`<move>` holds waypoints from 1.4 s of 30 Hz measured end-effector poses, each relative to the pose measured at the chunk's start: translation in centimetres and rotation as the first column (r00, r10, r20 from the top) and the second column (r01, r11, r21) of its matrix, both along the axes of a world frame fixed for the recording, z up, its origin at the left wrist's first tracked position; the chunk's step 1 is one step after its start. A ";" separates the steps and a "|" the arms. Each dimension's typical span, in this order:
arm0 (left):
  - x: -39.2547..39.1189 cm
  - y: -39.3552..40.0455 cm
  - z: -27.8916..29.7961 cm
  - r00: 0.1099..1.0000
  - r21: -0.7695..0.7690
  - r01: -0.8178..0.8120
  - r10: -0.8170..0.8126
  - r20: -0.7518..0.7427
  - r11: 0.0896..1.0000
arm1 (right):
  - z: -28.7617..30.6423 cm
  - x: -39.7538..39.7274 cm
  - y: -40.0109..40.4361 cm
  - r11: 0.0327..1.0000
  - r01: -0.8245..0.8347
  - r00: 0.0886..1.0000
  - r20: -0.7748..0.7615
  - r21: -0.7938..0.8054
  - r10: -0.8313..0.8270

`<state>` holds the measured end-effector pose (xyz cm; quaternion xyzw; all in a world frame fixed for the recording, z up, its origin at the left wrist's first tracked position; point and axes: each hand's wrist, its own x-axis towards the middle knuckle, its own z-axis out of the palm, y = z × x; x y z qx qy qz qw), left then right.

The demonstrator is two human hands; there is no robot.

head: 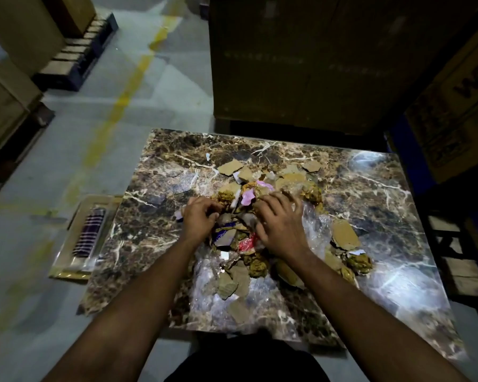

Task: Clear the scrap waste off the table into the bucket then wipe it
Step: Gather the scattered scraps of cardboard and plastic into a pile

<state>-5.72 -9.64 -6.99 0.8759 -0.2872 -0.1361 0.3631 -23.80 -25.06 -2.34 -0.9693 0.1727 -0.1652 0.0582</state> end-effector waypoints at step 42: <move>-11.1 7.7 -3.4 0.994 -0.234 -0.080 0.059 -0.094 0.969 | -6.4 -9.4 10.0 0.947 -0.168 0.986 -0.051 -0.274 0.160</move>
